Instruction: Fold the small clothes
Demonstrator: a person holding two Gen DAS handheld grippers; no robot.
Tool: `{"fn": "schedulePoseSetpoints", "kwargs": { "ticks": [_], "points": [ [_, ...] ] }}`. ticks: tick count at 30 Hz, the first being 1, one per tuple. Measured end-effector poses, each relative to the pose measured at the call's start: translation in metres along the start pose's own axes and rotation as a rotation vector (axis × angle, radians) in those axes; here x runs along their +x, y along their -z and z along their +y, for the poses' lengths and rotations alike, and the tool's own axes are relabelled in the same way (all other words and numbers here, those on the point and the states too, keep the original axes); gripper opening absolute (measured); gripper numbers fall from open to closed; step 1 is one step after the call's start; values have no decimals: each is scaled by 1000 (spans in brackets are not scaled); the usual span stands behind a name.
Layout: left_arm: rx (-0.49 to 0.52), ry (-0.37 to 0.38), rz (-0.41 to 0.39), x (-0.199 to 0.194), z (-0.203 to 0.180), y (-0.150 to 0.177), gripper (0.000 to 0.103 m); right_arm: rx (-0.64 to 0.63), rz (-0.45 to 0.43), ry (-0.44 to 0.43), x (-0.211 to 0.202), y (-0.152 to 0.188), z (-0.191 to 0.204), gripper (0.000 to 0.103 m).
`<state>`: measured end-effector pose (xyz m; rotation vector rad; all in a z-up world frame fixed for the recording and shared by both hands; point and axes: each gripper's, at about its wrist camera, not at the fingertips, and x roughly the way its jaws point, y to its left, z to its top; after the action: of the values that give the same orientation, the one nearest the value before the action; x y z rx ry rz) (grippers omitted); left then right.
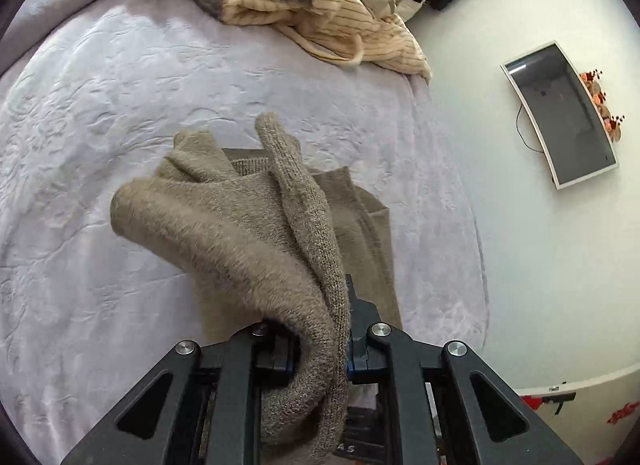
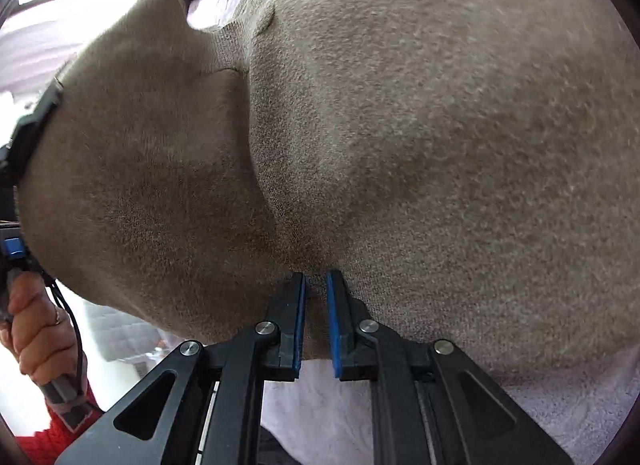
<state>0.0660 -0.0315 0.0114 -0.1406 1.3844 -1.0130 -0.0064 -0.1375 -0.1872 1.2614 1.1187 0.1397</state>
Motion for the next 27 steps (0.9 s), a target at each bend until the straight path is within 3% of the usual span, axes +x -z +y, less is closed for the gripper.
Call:
{"fn": "schedulePoseSetpoints", "kwargs": {
  "ticks": [2, 6, 9, 13, 16, 20, 21, 22, 24, 26, 27],
  "points": [
    [15, 13, 29, 23, -26, -2, 18, 50, -16, -101, -6, 1, -16, 12],
    [107, -50, 88, 84, -79, -3, 18, 166, -54, -254, -16, 5, -48, 12],
    [171, -118, 140, 138, -106, -5, 17, 217, -65, -307, -20, 6, -66, 11],
    [157, -165, 243, 183, -117, 7, 17, 201, -30, -287, -26, 5, -71, 11],
    [185, -143, 198, 170, -130, 13, 18, 202, -44, -263, -45, 4, -76, 12],
    [283, -165, 79, 128, -150, 6, 18, 147, -140, -207, -92, -3, -78, 16],
    [285, -175, 48, 116, -149, 2, 21, 145, -171, -196, -106, -8, -82, 17],
    [284, -195, 26, 105, -146, -1, 44, 150, -201, -191, -120, -14, -87, 19],
    [268, -267, -46, 79, -131, -7, 79, 166, -231, -195, -137, -25, -97, 27],
    [276, -334, -87, 62, -117, -7, 80, 195, -251, -218, -151, -33, -109, 47],
    [263, -380, -81, 55, -103, -9, 80, 214, -265, -253, -157, -35, -116, 47]
  ]
}}
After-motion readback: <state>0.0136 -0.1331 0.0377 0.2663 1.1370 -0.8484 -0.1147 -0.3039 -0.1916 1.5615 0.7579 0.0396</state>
